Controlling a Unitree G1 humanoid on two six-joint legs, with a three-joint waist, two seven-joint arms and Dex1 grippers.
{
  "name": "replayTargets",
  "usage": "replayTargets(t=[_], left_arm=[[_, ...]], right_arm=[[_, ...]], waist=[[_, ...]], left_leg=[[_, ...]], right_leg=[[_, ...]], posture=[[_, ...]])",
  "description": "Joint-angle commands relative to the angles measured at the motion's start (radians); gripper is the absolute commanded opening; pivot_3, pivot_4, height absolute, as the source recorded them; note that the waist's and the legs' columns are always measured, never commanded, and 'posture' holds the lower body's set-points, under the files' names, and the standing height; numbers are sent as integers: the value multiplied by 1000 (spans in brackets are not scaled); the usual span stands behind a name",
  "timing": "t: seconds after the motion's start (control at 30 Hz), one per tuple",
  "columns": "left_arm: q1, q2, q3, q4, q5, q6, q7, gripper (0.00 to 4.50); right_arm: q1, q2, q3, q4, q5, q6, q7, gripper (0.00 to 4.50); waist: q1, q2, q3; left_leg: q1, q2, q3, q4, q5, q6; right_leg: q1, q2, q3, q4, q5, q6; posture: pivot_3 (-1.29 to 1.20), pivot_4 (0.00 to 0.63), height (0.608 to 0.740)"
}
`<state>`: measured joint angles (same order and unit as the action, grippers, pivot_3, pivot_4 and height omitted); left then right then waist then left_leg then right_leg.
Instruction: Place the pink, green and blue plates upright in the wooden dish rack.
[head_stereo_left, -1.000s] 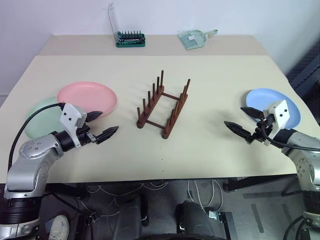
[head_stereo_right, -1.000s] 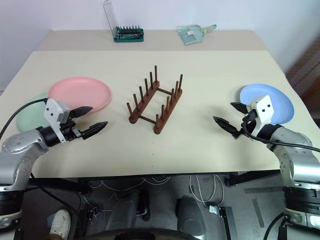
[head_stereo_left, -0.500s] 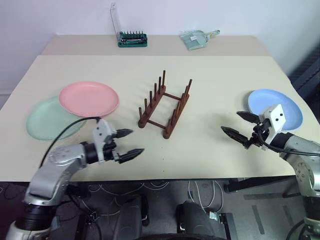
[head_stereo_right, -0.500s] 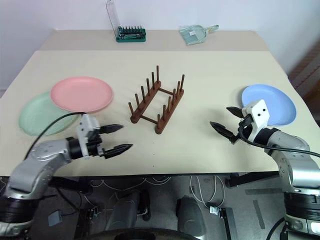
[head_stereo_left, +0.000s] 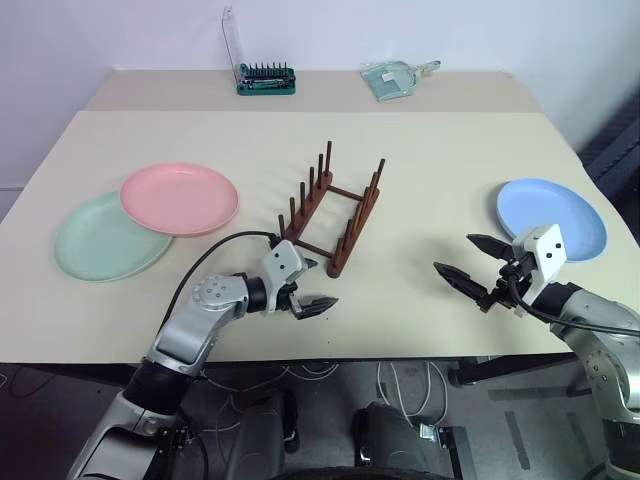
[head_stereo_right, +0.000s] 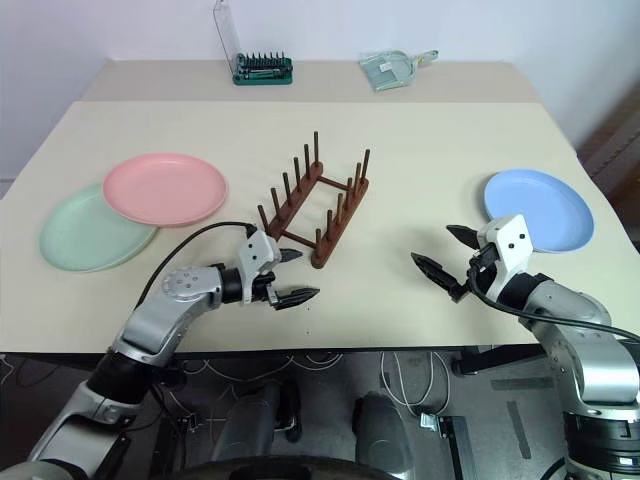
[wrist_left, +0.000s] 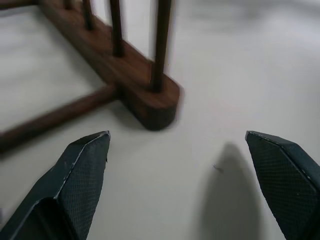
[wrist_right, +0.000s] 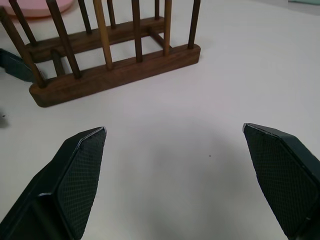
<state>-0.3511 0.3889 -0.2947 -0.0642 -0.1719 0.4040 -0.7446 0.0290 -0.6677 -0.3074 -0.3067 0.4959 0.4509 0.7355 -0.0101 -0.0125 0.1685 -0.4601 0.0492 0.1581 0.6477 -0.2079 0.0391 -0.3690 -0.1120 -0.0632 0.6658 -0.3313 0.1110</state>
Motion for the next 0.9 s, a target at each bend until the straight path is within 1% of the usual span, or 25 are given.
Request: replayTargets(t=[0.03,0.17,0.37,0.47,0.5,0.6,0.63,0.67,0.7,0.8,0.9], left_arm=[[-5,-25,-3,30,51,-17,62,4500],[-18,-79,6,70,95,-5,156,4500],[-22,-110,12,90,112,3,194,4500],[-34,-114,37,130,126,-8,237,3635],[-42,-116,43,147,129,-18,250,3217],[-55,-120,56,178,123,-42,265,1645],[-59,-120,57,185,123,-49,268,1195],[-61,-121,57,190,125,-54,269,914],[-62,-121,58,194,126,-58,270,775],[-73,-117,60,217,133,-68,270,773],[-85,-96,57,240,135,-108,236,773]], right_arm=[[-5,7,-30,-28,16,-14,-11,4464],[-46,19,4,-4,6,-22,-18,4464],[-84,25,29,17,0,-27,-12,4464],[-90,23,37,32,0,-32,-1,4500],[-91,22,39,37,0,-36,3,4500],[-93,25,45,43,-1,-44,4,4500],[-92,27,47,45,-1,-47,4,4500],[-92,27,49,47,-1,-50,5,4500],[-91,28,50,47,-2,-51,4,4500],[-77,33,45,42,0,-60,3,4500],[-56,40,43,31,2,-67,-1,4500]], waist=[[-2,0,0],[-4,2,-2],[-1,3,-2],[-1,3,-2],[-2,3,-2],[-7,3,-2],[-8,3,-2],[-7,3,-2],[-8,3,-3],[-6,3,-3],[-6,3,-3]], left_leg=[[0,0,0,0,0,0],[1,0,0,0,0,0],[2,0,-1,0,0,0],[2,0,-1,0,0,0],[2,0,-1,1,0,0],[4,0,-1,0,0,0],[4,1,-1,0,0,0],[4,1,-1,0,0,0],[4,1,-1,0,0,0],[4,1,-1,0,0,0],[4,1,-1,0,0,0]], right_leg=[[0,0,0,0,0,0],[1,0,0,1,0,0],[2,0,0,0,0,0],[2,-1,0,0,0,0],[2,-1,0,0,0,0],[3,-1,0,1,0,0],[3,-1,0,1,0,0],[3,-1,0,1,0,0],[3,-1,0,1,0,0],[4,-1,0,1,0,0],[4,-1,0,1,0,0]], posture=[[0,150,732],[0,150,732],[0,150,732],[0,150,732],[0,150,732],[0,150,732],[0,150,732],[0,150,732],[0,150,732],[0,150,732],[0,150,732]])
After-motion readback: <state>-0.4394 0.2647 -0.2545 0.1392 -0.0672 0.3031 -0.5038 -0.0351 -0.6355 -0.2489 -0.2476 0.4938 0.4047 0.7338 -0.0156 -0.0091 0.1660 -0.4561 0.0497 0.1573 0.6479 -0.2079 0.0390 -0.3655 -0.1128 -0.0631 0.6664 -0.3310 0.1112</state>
